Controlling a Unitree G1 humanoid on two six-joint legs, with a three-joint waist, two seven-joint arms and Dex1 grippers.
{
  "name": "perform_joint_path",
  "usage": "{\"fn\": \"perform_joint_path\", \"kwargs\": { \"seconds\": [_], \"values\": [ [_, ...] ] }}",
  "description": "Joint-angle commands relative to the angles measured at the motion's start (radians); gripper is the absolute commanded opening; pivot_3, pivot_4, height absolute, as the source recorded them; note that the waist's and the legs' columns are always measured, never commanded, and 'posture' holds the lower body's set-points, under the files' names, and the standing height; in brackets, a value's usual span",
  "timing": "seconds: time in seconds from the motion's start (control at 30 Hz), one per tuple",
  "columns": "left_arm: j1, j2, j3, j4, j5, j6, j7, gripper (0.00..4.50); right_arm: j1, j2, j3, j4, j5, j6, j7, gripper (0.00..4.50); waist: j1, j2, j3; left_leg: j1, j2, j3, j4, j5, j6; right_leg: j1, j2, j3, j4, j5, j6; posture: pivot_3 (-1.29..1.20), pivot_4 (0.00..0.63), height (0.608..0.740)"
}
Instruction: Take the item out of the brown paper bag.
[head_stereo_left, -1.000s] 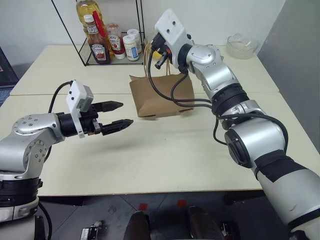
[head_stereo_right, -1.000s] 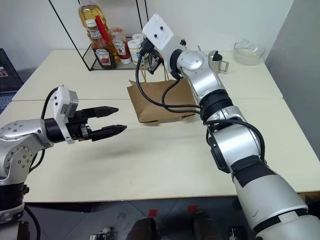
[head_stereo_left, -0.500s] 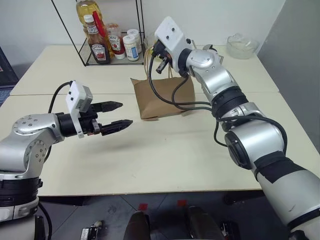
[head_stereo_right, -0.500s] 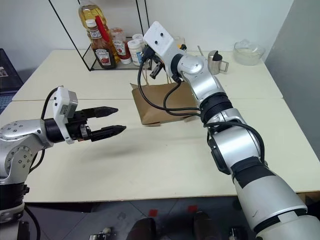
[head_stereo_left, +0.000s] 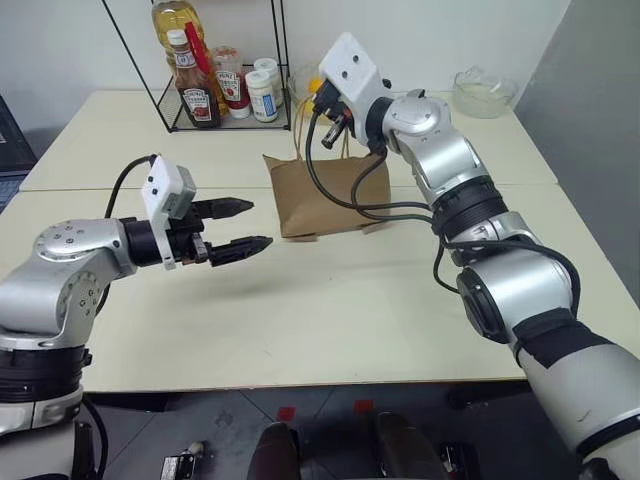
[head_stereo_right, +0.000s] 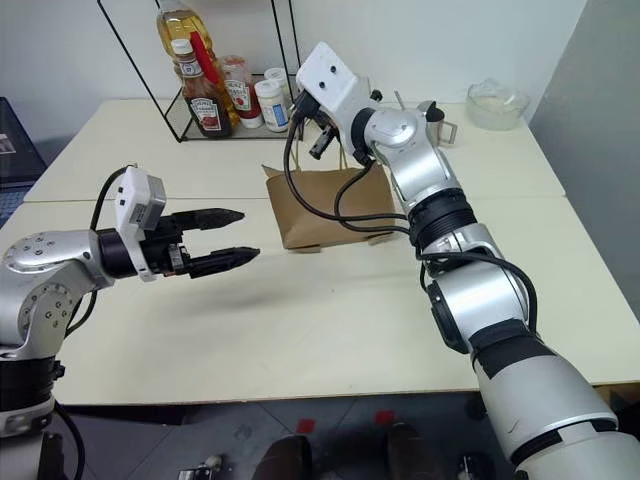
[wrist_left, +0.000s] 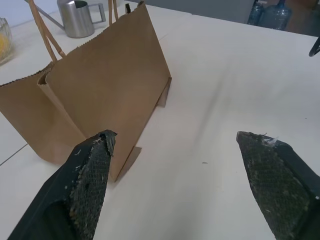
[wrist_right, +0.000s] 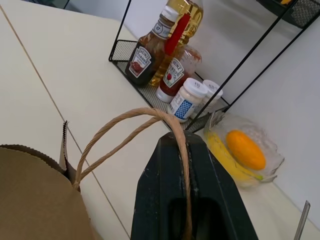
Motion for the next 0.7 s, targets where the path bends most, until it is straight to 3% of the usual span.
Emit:
{"fn": "perform_joint_path", "kwargs": {
  "seconds": [0.03,0.3,0.33,0.4,0.7],
  "values": [
    [-0.023,0.001,0.001,0.001,0.001,-0.015,-0.007,4.13,0.0,-0.005,-0.002,-0.077,0.006,0.023,0.006,0.06,0.0,0.0,0.0,0.0,0.0,0.0,0.0,0.0,0.0,0.0,0.0,0.0,0.0,0.0,0.0,0.0,0.15,0.74],
    [-0.034,0.004,-0.01,0.028,0.007,-0.032,-0.022,4.13,0.037,-0.004,0.02,-0.104,0.003,0.065,0.034,0.06,0.0,0.0,0.0,0.0,0.0,0.0,0.0,0.0,0.0,0.0,0.0,0.0,0.0,0.0,0.0,0.0,0.15,0.74],
    [-0.034,0.004,-0.01,0.029,0.008,-0.034,-0.024,4.13,0.04,-0.006,0.02,-0.108,0.004,0.07,0.034,0.23,0.0,0.0,0.0,0.0,0.0,0.0,0.0,0.0,0.0,0.0,0.0,0.0,0.0,0.0,0.0,0.0,0.15,0.74],
    [-0.034,0.004,-0.012,0.033,0.009,-0.037,-0.027,4.13,0.047,-0.011,0.019,-0.12,0.005,0.08,0.039,0.61,0.0,0.0,0.0,0.0,0.0,0.0,0.0,0.0,0.0,0.0,0.0,0.0,0.0,0.0,0.0,0.0,0.15,0.74],
    [-0.044,-0.01,-0.024,0.032,0.015,-0.041,-0.023,4.13,0.145,-0.077,0.019,-0.34,0.025,0.198,0.122,3.68,0.002,0.0,0.0,0.0,0.0,0.0,0.0,0.0,0.0,0.0,0.0,0.0,0.0,0.0,0.0,0.0,0.15,0.74]
  ]
}}
